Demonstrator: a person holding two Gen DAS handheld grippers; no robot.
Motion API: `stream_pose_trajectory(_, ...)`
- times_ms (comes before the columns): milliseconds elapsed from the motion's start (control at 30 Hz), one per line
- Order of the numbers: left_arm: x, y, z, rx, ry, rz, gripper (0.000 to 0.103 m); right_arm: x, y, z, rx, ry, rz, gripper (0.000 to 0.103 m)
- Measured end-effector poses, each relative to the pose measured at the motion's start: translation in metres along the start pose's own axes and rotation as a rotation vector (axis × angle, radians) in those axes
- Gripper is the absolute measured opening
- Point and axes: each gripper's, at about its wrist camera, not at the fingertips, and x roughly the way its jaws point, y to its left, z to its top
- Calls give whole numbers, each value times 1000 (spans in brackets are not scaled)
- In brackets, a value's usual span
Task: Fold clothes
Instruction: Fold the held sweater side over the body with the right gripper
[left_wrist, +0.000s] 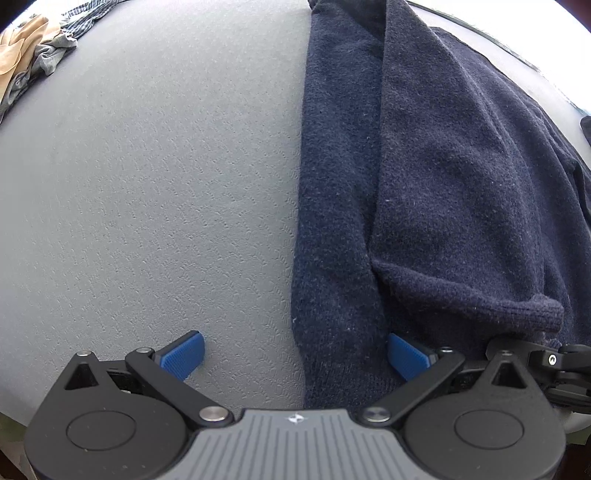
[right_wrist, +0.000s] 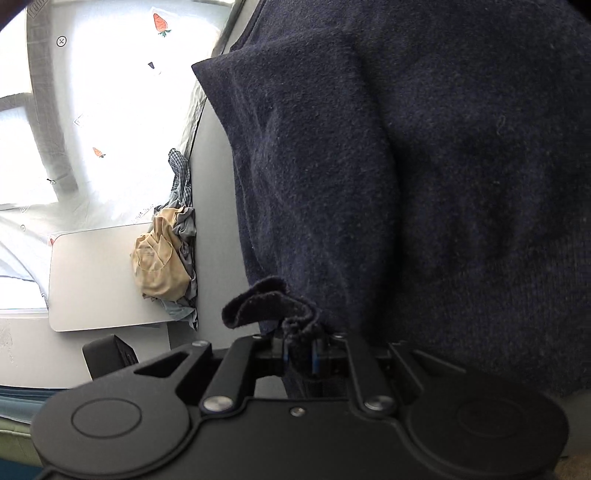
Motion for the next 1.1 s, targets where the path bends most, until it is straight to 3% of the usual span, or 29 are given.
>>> stream_pose_trajectory(100,-1,2,-1,0,-3,-1,103,-7,7,-4,-40,-2,28,40)
stream_pose_trajectory(133,-2,2,-1,0,-4,-1,103,-10,10,-6,-55,-3,43,43)
stream_pose_trajectory(300,-4,5,-3,0,-6,0,103,-25,15,-10,-75,-77,140,42)
stream_pose_trajectory(367,-5,6,-3,1,-7,-1,103,-28,12,-10,-55,-106,162,34)
stream_pose_trajectory(433,-6,7,-3,2,-7,-1,103,-27,4,-11,-20,-114,132,24)
stream_pose_trajectory(533,-6,9,-2,2,-4,-1,103,-20,-5,-16,13,-78,74,21)
stream_pose_trajectory(700,-8,11,-2,3,1,0,103,5,-5,-22,-50,31,-94,19)
stream_pose_trajectory(800,-9,13,-1,5,7,-1,103,13,-5,-23,-60,48,-107,17)
stream_pose_trajectory(1100,-11,20,8,14,59,-12,103,-3,-5,-8,-38,-32,-43,21)
